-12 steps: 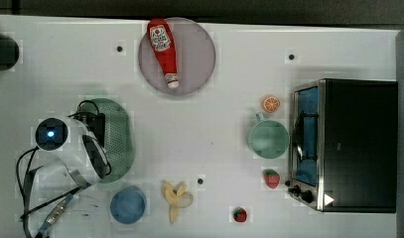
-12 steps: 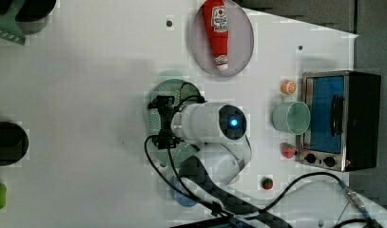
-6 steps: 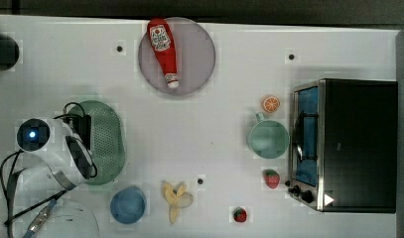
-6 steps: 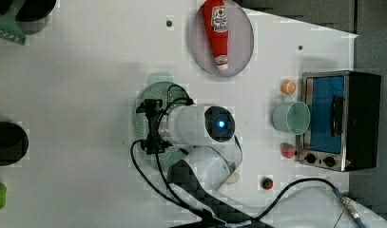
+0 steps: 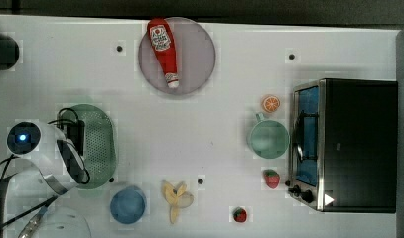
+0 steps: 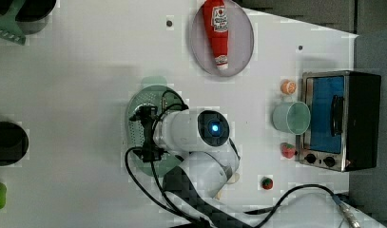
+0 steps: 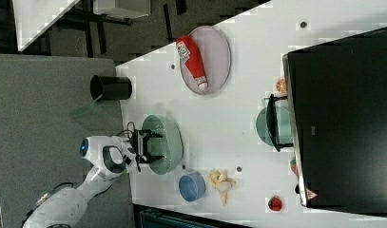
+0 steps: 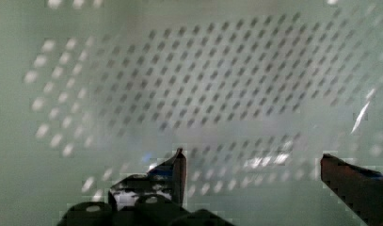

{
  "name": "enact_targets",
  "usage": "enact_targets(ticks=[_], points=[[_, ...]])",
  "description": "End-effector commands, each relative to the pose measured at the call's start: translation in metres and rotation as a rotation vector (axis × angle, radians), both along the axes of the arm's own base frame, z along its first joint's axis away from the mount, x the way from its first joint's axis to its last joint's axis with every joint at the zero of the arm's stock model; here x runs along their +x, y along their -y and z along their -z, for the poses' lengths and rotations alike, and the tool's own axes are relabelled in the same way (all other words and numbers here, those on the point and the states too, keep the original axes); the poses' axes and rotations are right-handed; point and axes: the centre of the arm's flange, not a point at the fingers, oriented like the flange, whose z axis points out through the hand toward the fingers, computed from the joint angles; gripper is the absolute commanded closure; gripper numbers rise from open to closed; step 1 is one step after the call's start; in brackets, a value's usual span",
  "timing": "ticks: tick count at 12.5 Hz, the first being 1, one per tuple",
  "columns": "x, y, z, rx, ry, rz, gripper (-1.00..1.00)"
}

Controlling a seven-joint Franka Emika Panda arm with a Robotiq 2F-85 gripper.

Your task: Drag strainer right to left.

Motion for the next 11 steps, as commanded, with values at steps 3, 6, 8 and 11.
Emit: enact_targets(ticks=[3,6,8,11], points=[[0.033,0.039,-0.170,-0.005,0.023,-0.156,-1.00],[0.044,0.112,-0.278,0.018,0.049,-0.291,-1.00],[0.045,0.176,-0.346,0.047,0.089,-0.334,-1.00],[0.030,0.288,-0.421,0.040,0.142,-0.465,-1.00]])
